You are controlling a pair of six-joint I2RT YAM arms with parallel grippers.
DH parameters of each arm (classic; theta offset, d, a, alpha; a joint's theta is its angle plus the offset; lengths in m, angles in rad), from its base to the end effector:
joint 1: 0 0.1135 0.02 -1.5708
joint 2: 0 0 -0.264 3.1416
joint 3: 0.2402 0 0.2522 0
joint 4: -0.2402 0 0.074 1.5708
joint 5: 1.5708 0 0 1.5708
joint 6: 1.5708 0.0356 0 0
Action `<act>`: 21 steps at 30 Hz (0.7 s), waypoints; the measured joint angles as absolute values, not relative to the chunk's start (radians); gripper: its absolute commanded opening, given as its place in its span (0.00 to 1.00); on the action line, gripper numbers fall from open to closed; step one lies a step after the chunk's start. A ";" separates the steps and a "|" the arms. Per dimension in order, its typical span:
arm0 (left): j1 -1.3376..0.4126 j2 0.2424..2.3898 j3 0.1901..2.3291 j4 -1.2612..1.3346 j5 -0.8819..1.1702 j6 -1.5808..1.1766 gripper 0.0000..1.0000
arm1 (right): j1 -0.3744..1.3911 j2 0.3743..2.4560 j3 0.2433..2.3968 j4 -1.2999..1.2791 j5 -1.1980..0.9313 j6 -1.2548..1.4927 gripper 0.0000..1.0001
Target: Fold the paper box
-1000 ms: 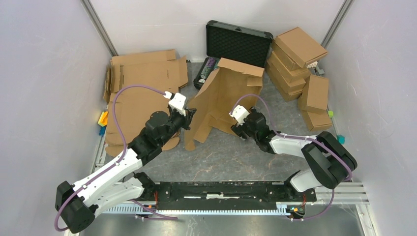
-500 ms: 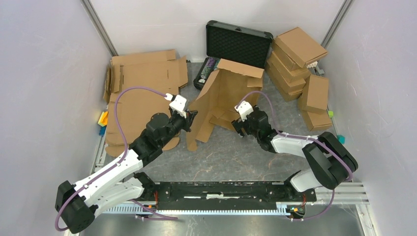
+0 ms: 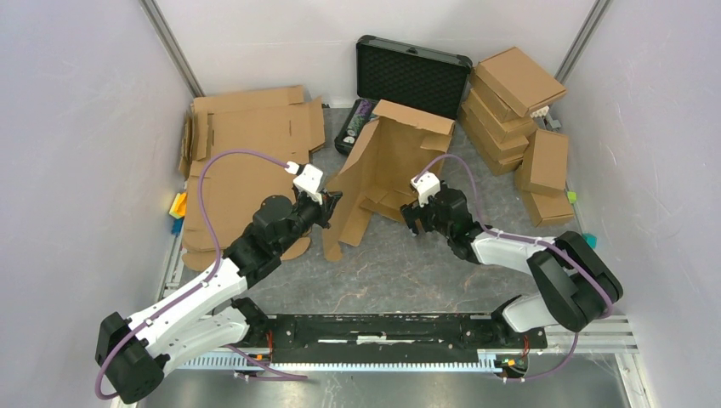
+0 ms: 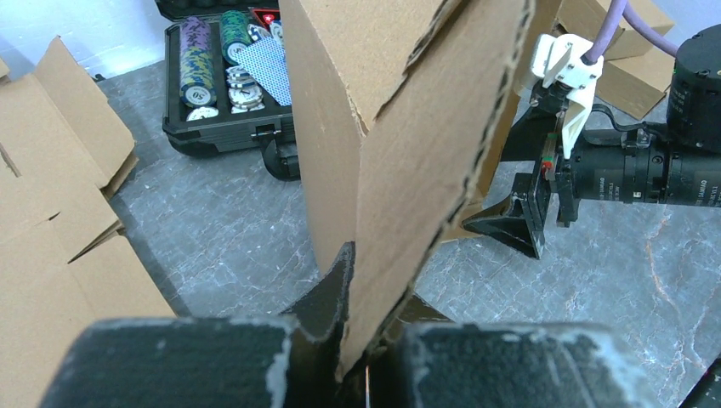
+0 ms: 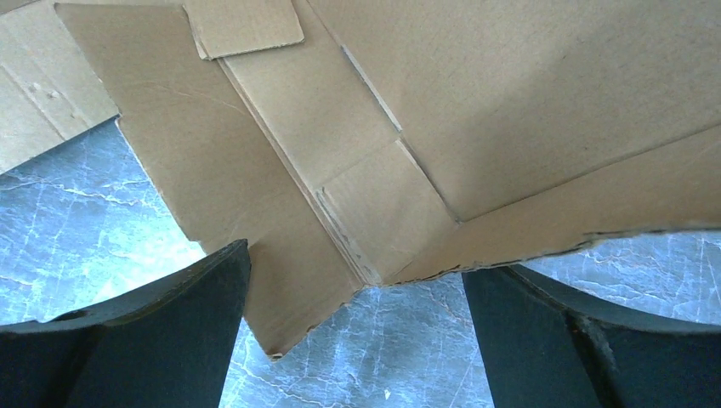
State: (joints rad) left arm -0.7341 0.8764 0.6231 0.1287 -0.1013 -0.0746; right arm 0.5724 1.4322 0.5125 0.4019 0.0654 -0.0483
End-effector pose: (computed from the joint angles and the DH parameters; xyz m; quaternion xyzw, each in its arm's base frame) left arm 0.1597 -0.1392 0.2995 0.2108 0.7193 -0.2251 0.6225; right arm 0.2323 0.1469 0.1623 -0.2482 0.8278 0.1028 0.4924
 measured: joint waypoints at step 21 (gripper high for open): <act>-0.734 0.877 0.623 0.128 -0.101 -0.075 0.10 | 0.463 1.430 0.499 0.468 -0.186 0.050 0.98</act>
State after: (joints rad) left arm -0.7341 0.8772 0.6231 0.1284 -0.1009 -0.0750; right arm 0.4629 1.4300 0.4992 0.4679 -0.1860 0.0502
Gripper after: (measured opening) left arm 0.101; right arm 0.979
